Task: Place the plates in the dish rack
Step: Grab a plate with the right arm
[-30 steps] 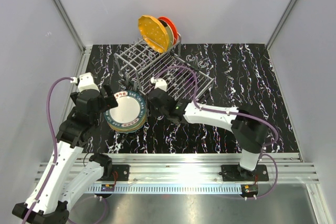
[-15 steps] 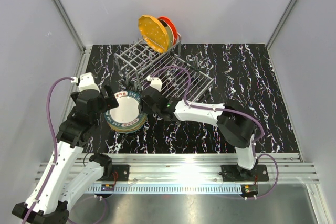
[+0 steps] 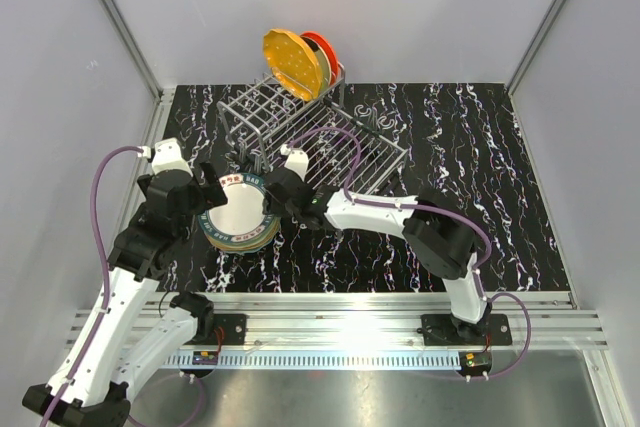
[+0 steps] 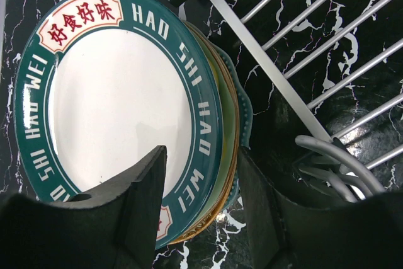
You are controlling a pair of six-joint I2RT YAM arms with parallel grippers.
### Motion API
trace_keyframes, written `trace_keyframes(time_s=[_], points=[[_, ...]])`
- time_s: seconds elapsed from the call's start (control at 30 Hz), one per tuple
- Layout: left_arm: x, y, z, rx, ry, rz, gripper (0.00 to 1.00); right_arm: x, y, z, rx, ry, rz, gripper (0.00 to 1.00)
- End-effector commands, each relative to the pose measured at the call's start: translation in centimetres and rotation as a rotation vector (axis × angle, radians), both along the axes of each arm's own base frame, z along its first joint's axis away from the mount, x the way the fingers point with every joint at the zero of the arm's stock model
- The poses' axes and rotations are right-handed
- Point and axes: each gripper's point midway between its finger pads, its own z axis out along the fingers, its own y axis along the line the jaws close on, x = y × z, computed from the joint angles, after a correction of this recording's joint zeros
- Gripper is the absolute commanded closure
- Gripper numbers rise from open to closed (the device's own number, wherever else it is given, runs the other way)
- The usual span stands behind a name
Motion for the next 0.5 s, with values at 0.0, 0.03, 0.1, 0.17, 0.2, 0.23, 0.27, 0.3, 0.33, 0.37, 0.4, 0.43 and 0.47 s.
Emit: trace_keyframes(time_s=[0.0, 0.03, 0.1, 0.17, 0.2, 0.23, 0.27, 0.3, 0.33, 0.37, 0.4, 0.43, 0.47], points=[[0.6, -0.6, 0.9, -0.022, -0.039, -0.016, 0.01, 0.9, 1.3, 1.4, 0.058, -0.020, -0.030, 0.44], [0.6, -0.6, 0.9, -0.022, -0.041, -0.015, 0.01, 1.0, 1.3, 0.9, 0.053, -0.010, -0.032, 0.44], [0.5, -0.6, 0.9, -0.023, -0.042, -0.016, 0.01, 0.9, 1.7, 0.8, 0.084, 0.015, -0.035, 0.44], [0.5, -0.6, 0.9, -0.022, -0.039, -0.018, 0.01, 0.8, 1.8, 0.5, 0.098, 0.028, -0.034, 0.44], [0.6, -0.6, 0.9, -0.022, -0.041, -0.018, 0.01, 0.6, 2.0, 0.5, 0.106, 0.033, -0.031, 0.44], [0.6, -0.7, 0.9, -0.022, -0.039, -0.019, 0.01, 0.7, 2.1, 0.4, 0.111, 0.036, -0.033, 0.45], [0.6, -0.7, 0.8, -0.023, -0.039, -0.020, 0.01, 0.7, 2.1, 0.3, 0.112, 0.039, -0.032, 0.45], [0.6, -0.7, 0.9, -0.022, -0.040, -0.021, 0.01, 0.7, 2.1, 0.4, 0.113, 0.038, -0.034, 0.46], [0.6, -0.7, 0.9, -0.022, -0.041, -0.021, 0.01, 0.7, 2.1, 0.4, 0.115, 0.038, -0.033, 0.48], [0.6, -0.7, 1.0, -0.024, -0.044, -0.021, 0.01, 0.7, 2.1, 0.4, 0.116, 0.039, -0.034, 0.51], [0.5, -0.7, 0.8, -0.022, -0.039, -0.021, 0.01, 0.7, 2.2, 0.4, 0.118, 0.038, -0.035, 0.53], [0.5, -0.7, 0.9, -0.024, -0.042, -0.022, 0.01, 0.7, 2.2, 0.5, 0.120, 0.038, -0.035, 0.54], [0.5, -0.7, 0.9, -0.024, -0.042, -0.022, 0.01, 0.7, 2.2, 0.4, 0.121, 0.041, -0.035, 0.60]])
